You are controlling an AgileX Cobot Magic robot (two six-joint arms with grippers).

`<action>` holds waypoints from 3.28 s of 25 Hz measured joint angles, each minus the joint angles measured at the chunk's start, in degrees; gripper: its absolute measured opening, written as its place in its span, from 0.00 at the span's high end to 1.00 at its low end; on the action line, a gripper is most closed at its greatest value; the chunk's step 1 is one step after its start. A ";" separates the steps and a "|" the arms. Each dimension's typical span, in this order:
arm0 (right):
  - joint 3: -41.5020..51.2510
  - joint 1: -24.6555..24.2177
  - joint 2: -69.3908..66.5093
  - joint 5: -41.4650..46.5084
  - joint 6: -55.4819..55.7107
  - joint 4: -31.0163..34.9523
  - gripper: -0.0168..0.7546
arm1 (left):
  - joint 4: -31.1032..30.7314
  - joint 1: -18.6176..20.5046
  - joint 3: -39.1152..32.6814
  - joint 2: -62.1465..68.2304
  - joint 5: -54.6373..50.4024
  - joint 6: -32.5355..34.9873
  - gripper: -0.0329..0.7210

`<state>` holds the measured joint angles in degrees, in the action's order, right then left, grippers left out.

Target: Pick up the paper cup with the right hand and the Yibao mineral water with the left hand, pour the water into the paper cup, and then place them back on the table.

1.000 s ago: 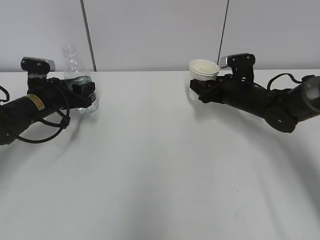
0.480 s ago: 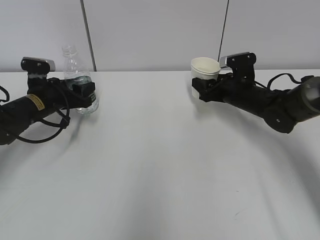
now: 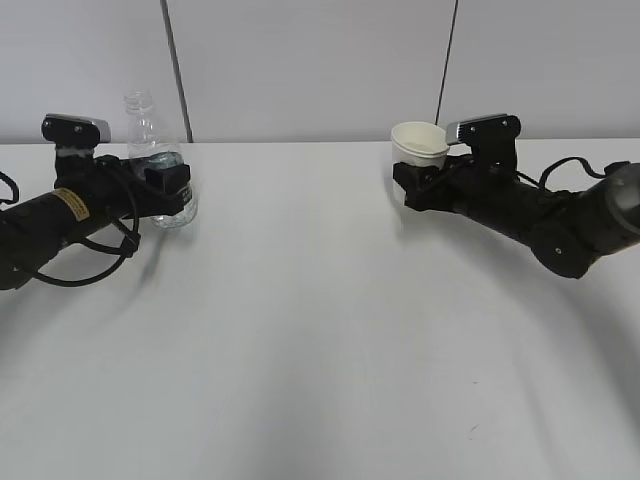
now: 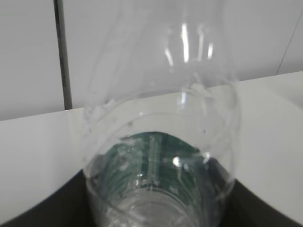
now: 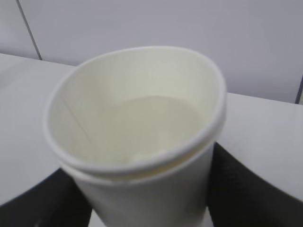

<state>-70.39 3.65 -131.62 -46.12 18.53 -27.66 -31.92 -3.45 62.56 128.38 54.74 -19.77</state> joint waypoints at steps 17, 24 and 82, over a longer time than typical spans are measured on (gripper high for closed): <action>3.29 0.00 0.00 -2.54 -4.54 4.92 0.32 | 0.00 0.00 0.00 0.00 0.00 0.00 0.45; 3.29 0.00 -1.86 -4.21 -5.21 6.56 0.32 | 0.00 0.00 0.00 0.00 0.00 0.00 0.45; 6.16 0.00 -2.70 -6.72 -5.54 7.48 0.23 | 0.00 0.00 0.00 0.00 -0.05 0.02 0.45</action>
<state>-64.23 3.65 -134.32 -52.83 12.99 -20.18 -31.92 -3.45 62.56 128.38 54.69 -19.75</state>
